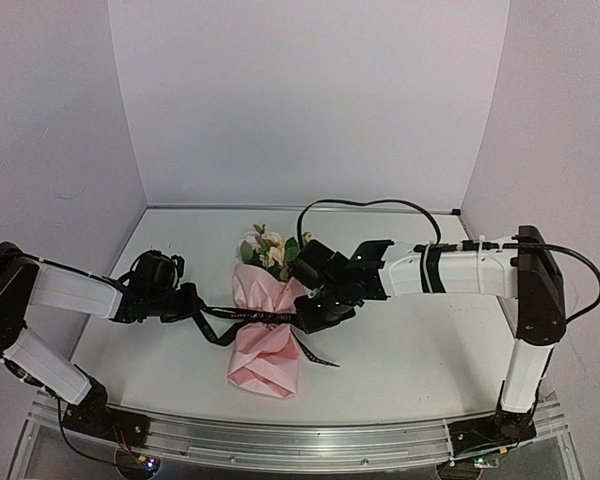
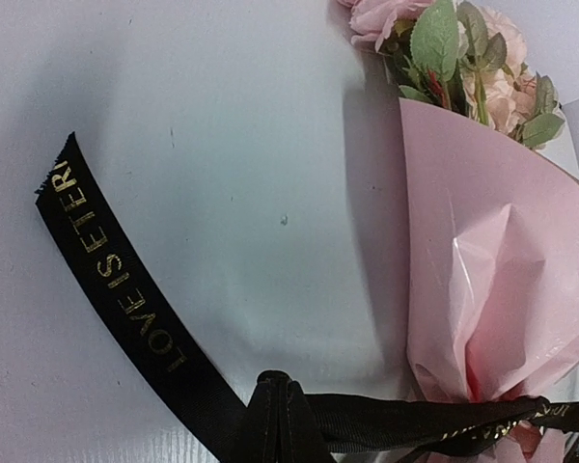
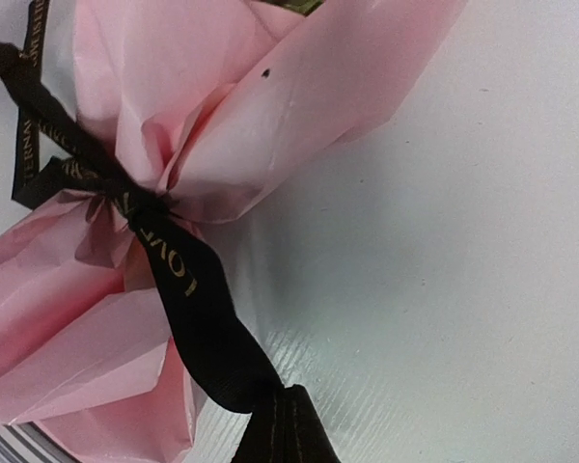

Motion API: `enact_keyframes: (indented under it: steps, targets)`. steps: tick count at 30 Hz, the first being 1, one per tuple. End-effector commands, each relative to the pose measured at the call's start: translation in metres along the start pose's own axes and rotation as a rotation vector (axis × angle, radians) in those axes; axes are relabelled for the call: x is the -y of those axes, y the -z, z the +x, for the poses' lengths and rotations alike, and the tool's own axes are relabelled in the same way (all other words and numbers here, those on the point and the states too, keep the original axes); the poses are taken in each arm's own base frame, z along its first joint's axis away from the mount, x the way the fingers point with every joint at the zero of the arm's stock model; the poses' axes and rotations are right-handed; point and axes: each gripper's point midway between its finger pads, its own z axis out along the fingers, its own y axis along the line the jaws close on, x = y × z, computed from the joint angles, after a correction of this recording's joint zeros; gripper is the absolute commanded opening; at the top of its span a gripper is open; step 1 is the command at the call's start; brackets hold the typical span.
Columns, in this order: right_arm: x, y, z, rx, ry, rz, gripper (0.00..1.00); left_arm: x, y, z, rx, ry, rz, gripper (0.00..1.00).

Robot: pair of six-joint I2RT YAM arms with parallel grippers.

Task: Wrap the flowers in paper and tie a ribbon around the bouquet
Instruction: Tie the half-tied ribbon around the folded bouquet.

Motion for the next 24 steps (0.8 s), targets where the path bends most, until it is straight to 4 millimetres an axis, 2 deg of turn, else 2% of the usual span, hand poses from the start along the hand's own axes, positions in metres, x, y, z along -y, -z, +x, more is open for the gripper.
enact_keyframes:
  steps: [1,7,10,12,17,24]
  targets:
    - [0.026,0.016,-0.010,0.071,-0.148,0.099,0.00,0.010,-0.001,-0.013,0.014,-0.006,0.034,0.00]
    - [0.033,0.005,-0.005,0.142,-0.280,0.082,0.00,0.010,0.000,-0.012,0.009,0.011,0.044,0.00]
    - [0.022,0.004,-0.010,0.151,-0.243,0.024,0.01,0.021,0.001,-0.012,0.004,-0.006,0.097,0.00]
    - [0.013,0.006,-0.015,0.155,-0.203,-0.014,0.05,0.031,0.002,-0.011,-0.011,-0.030,0.147,0.00]
    - [-0.009,0.009,-0.019,0.132,-0.087,-0.110,0.29,0.049,0.002,-0.007,-0.052,-0.069,0.244,0.00]
    - [-0.011,0.021,-0.018,0.138,0.031,-0.133,0.56,0.054,0.003,-0.008,-0.063,-0.093,0.257,0.00]
